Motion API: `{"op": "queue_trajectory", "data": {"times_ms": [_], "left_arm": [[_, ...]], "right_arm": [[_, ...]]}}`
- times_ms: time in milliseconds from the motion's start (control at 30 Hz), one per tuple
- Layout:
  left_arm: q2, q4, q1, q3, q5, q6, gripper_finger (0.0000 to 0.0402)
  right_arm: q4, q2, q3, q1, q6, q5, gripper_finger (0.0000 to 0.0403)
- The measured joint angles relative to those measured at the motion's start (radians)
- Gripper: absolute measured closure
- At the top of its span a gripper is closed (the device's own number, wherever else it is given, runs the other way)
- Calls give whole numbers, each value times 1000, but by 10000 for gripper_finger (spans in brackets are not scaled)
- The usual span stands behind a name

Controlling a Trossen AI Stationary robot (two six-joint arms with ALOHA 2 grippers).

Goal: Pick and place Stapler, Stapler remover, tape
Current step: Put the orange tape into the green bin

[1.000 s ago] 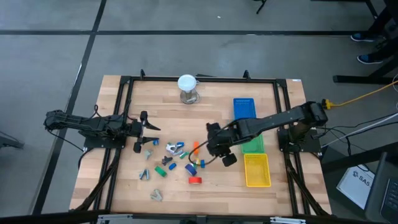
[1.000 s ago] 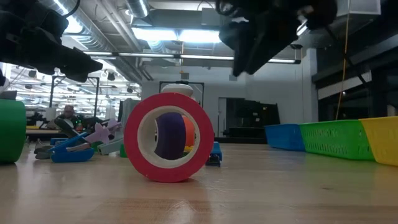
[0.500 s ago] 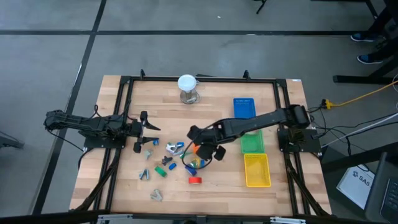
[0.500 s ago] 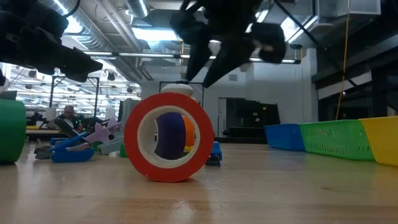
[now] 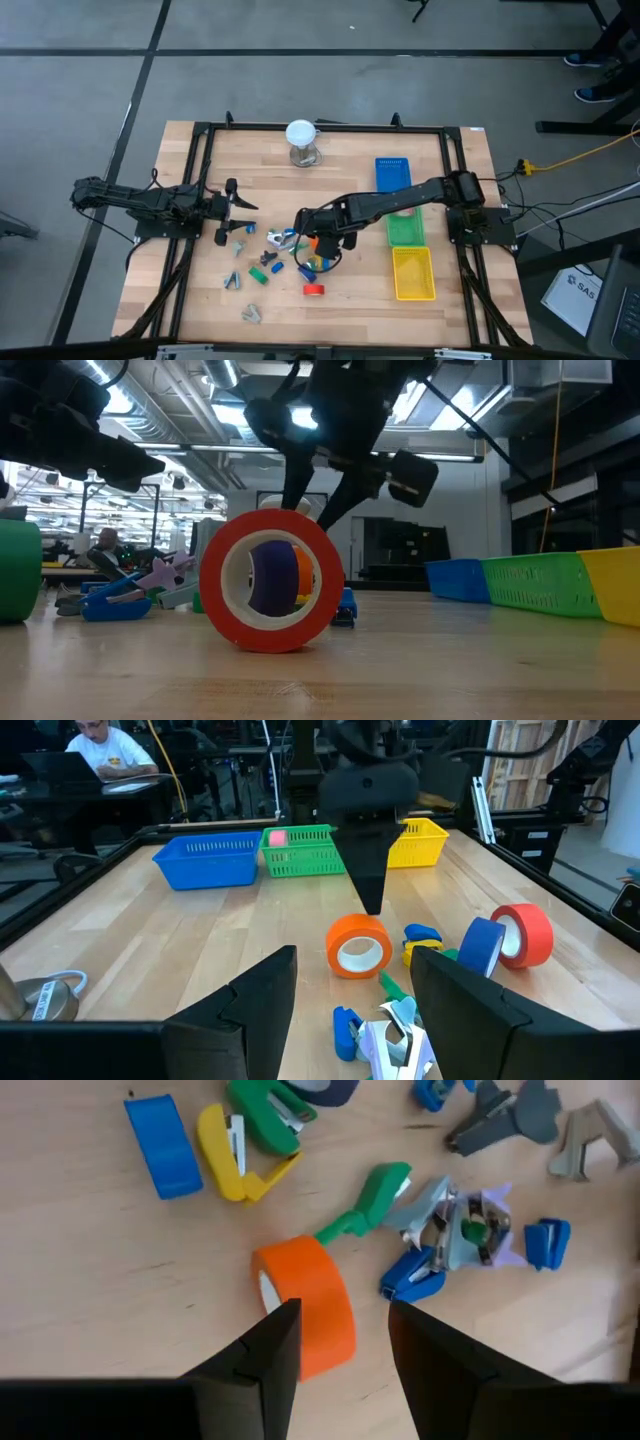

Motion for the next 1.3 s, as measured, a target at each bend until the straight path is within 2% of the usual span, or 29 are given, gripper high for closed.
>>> {"op": "queue_trajectory", "data": {"times_ms": [433, 633, 900, 1033, 1167, 1300], "left_arm": [[0, 0, 0, 0, 0, 0, 205], [0, 0, 0, 0, 0, 0, 205], [0, 0, 0, 0, 0, 0, 205], [0, 0, 0, 0, 0, 0, 205], [0, 0, 0, 0, 0, 0, 205], [0, 0, 0, 0, 0, 0, 205]], "right_arm": [[13, 52, 0, -31, -108, -1, 244], [25, 57, 0, -37, 1, 0, 244], [36, -15, 0, -32, 464, 0, 244], [101, -31, 0, -36, 806, 17, 244], [158, -29, 0, -70, 1200, 159, 244], [152, -21, 0, -94, 1448, 349, 244]]}}
